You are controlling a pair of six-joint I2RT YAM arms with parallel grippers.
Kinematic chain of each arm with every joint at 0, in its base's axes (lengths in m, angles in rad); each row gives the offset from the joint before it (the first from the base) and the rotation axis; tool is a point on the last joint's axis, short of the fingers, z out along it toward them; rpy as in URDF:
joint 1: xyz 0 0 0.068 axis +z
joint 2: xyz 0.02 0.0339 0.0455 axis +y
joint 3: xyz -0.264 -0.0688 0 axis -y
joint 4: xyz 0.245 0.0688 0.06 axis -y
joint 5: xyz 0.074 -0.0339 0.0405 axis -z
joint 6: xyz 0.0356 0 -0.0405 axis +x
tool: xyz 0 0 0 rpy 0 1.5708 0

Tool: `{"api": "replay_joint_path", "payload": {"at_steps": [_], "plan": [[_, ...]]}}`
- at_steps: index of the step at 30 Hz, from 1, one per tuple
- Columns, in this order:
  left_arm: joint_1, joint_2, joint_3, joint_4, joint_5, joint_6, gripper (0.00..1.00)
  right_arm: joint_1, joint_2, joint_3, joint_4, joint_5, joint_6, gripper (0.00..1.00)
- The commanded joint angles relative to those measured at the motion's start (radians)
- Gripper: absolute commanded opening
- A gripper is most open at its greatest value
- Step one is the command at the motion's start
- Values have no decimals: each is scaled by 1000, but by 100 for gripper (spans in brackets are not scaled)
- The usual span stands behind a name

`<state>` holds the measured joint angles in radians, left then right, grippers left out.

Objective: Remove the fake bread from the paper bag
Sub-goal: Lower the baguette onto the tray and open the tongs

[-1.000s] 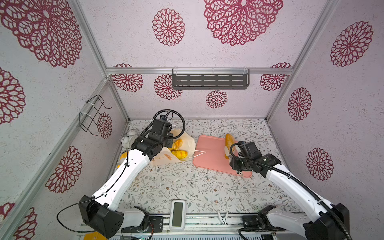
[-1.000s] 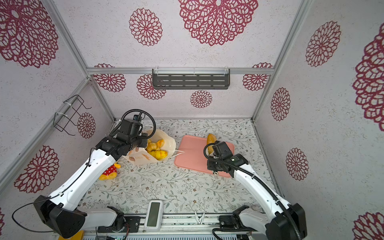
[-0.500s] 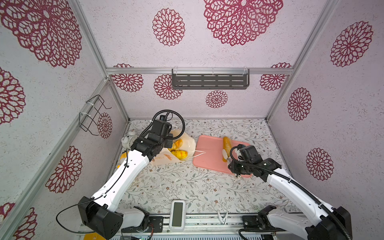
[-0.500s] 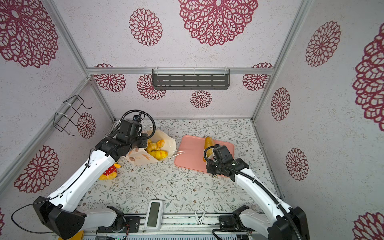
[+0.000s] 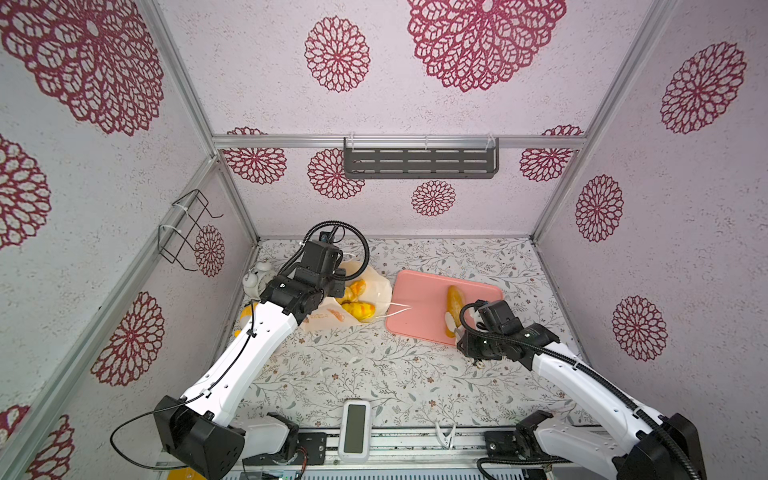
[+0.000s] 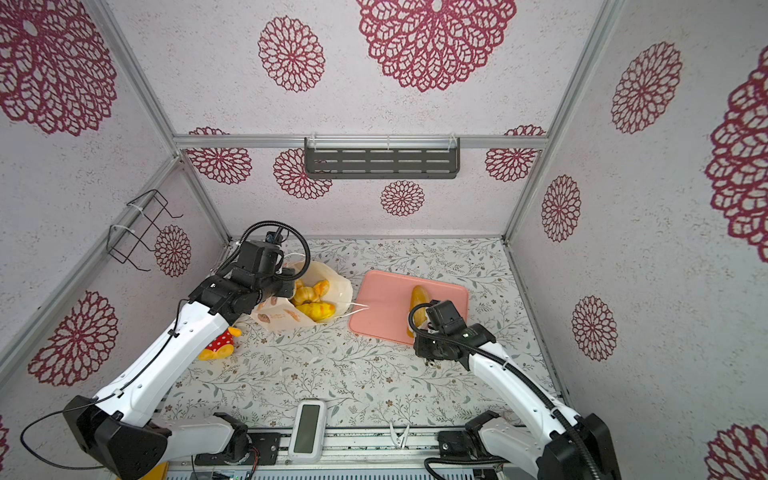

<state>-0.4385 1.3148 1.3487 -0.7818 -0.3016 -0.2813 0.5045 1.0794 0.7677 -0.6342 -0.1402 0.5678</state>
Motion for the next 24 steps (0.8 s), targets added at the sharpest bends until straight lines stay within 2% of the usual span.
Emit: {"api": "replay_joint_path", "payload": {"at_steps": [1,5,15,24], "plan": [[2,-30,2,15,3,-2,0,-3,-7,36,-2,-7,-6,36],[3,-26,10,18,7,-1,0,-3,-24,49,-43,6,-6,43],[2,-26,-2,19,18,-6,0,-3,-49,80,-82,10,-7,46],[2,-26,-11,21,17,-3,0,-2,-21,79,-89,16,-29,53]]}}
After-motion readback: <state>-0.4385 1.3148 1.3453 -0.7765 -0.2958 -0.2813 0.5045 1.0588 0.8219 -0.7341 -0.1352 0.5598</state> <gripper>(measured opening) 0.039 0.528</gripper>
